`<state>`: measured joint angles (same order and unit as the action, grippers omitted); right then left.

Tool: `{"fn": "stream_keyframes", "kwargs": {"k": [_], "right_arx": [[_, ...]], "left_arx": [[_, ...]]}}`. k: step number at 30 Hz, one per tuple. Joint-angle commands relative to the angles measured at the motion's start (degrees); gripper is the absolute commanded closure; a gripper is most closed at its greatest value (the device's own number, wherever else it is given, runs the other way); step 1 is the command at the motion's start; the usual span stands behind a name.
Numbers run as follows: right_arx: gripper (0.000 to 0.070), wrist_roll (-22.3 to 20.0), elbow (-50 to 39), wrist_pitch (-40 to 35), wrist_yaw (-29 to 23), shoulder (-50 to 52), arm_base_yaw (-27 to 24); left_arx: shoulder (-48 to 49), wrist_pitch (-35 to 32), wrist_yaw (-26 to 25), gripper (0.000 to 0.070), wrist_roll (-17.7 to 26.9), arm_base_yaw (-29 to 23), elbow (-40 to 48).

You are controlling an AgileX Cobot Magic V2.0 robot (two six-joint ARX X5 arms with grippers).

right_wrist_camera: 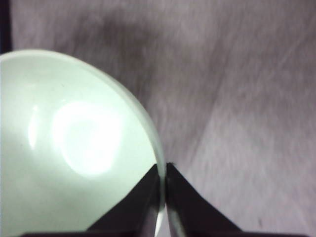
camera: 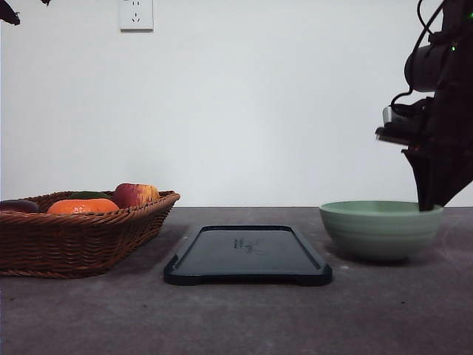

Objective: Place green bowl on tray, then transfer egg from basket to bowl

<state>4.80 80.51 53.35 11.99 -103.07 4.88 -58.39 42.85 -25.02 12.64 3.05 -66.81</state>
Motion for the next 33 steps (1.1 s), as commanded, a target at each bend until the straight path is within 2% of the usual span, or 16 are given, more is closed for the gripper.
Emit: {"fn": "stream_keyframes", "kwargs": {"k": [1,7,12,16,24,33], "right_arx": [[0.07,0.33,4.11,2.38,0.32,-0.9,0.38],[0.07,0.31,14.88,12.42,0.28,-0.9,2.64],[0.07,0.3,20.25,15.31,1.55,-1.11,6.23],[0.07,0.39,21.94,13.54,2.1,-1.69,9.99],[0.07,0.76,22.12,4.69,1.01,-4.76,17.02],[0.07,1.74,22.14,1.31,-0.2,-11.38,19.71]], "left_arx": [[-0.48,-0.59,-0.33,0.0269,-0.07,0.09,-1.31],[-0.48,-0.59,-0.33,0.0269,-0.07,0.09,-1.31],[-0.48,-0.59,-0.33,0.0269,-0.07,0.09,-1.31],[-0.48,-0.57,-0.33,0.0269,-0.09,0.09,-1.31],[-0.48,-0.42,-0.33,0.0269,-0.28,0.09,-1.31],[-0.48,-0.38,-0.33,0.0269,-0.28,0.09,-1.31]]}}
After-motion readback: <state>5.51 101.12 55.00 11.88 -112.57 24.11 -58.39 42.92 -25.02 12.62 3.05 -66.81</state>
